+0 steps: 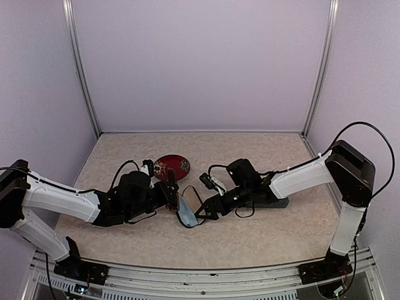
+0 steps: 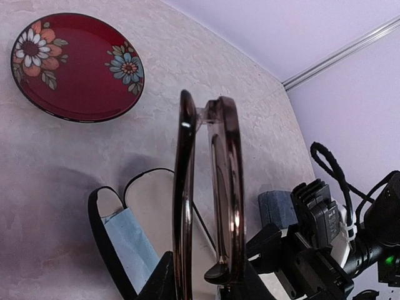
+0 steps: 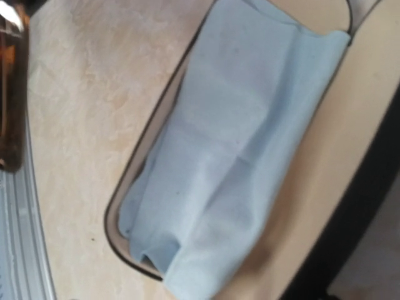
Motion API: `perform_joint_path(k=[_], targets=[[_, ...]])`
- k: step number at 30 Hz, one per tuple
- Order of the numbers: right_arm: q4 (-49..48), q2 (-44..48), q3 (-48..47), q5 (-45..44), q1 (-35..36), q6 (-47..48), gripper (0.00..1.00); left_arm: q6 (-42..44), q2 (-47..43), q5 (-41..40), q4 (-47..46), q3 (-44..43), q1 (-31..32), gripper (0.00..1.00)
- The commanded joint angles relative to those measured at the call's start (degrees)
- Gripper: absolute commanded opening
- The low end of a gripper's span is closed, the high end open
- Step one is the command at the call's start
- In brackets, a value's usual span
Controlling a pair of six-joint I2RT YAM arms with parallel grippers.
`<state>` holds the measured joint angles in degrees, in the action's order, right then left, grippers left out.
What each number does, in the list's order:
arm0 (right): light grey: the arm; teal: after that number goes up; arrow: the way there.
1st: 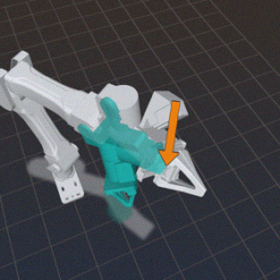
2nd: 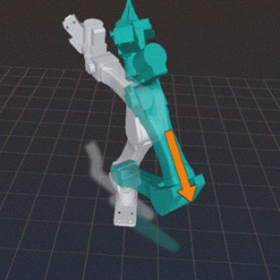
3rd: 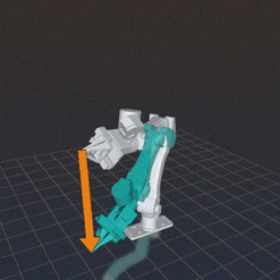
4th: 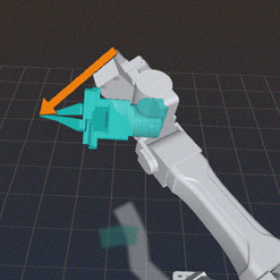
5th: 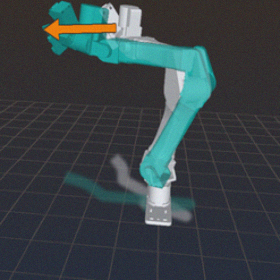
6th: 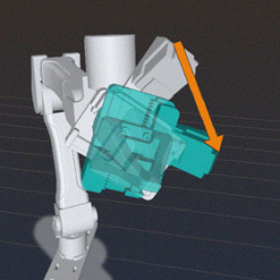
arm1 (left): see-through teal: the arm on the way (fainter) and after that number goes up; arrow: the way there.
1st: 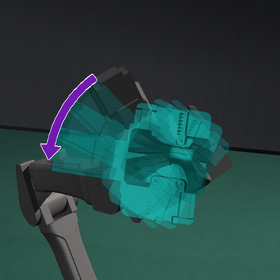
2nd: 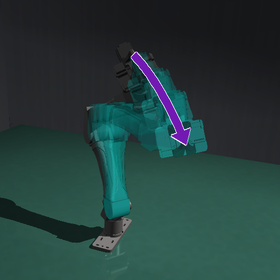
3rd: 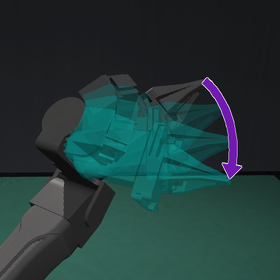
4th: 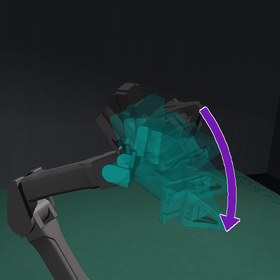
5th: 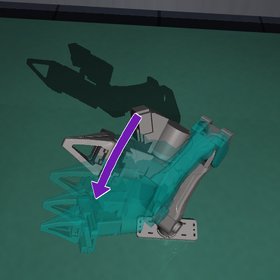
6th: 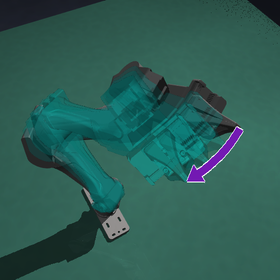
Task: Organize the sunglasses
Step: Place the sunglasses in the sunglasses case.
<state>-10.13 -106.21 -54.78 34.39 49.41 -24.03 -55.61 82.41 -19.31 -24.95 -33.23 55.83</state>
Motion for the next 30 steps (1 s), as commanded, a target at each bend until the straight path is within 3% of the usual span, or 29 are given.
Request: perform_joint_path(k=[1, 11, 18, 30], targets=[[-0.38, 1.78, 1.04, -1.76, 0.6, 1.02, 0.8, -2.27, 3.52, 2.61, -2.29, -3.87, -0.53, 0.28], [0.77, 4.02, 2.43, -5.6, 0.49, 3.19, 0.79, -6.87, 9.39, 2.92, 5.72, -9.3, -0.1, 0.27], [-0.91, 4.98, 4.17, -4.45, -0.23, 3.85, 0.8, -10.7, 11.8, -1.31, 13.78, -13.17, 2.07, 0.27], [-4.0, 6.59, 6.69, -3.4, -0.82, 3.95, 0.79, -15.38, 17.11, -0.79, 19.95, -17.44, 2.96, 0.29]])
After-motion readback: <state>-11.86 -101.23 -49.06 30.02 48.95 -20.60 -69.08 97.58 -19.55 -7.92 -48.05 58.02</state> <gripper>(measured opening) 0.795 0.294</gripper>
